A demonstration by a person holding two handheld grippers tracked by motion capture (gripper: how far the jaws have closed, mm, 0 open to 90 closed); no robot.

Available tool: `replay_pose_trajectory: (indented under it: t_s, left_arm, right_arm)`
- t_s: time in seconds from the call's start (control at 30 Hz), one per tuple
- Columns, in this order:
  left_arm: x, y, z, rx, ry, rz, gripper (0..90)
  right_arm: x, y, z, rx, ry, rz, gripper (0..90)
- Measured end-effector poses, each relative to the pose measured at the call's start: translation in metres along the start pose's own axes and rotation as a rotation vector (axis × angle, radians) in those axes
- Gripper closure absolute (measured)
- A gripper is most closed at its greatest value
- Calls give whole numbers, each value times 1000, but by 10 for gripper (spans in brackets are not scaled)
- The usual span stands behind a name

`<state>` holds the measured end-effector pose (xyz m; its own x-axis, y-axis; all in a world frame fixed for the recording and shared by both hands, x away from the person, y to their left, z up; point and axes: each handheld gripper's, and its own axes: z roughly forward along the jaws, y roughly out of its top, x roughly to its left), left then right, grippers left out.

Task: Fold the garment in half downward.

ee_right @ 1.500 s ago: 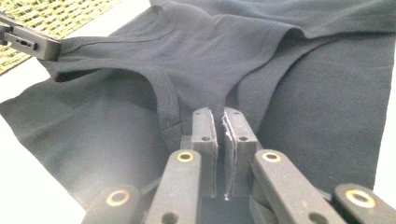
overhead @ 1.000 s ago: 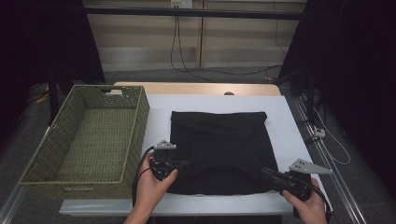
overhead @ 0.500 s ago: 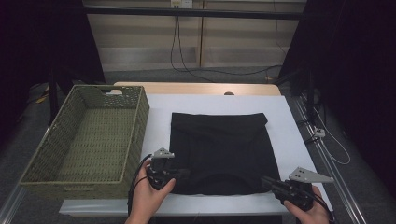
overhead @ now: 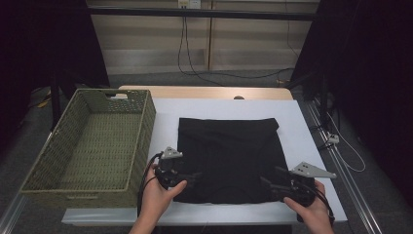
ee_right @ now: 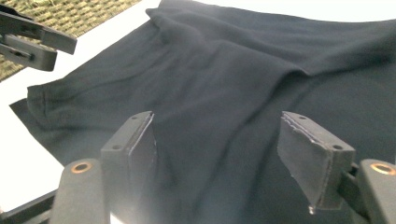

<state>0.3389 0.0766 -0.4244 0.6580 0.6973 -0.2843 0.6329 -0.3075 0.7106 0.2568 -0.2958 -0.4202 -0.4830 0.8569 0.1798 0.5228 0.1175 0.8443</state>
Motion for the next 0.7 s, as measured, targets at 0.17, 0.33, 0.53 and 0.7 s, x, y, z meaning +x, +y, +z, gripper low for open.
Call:
replay_pose_trajectory:
  t_s: [0.17, 0.33, 0.53, 0.7]
  left_arm:
    - [10, 11, 6, -17, 10, -18, 151]
    - [19, 22, 8, -26, 41, -28, 136]
    - [26, 38, 10, -41, 54, -33, 125]
    - [35, 50, 16, -27, 77, -39, 119]
  right_arm:
    - [9, 10, 25, -1, 13, -14, 226]
    - [19, 19, 47, 9, 51, -29, 217]
    - [41, 29, 80, 28, 105, -44, 186]
    - [54, 33, 94, 34, 136, -66, 184]
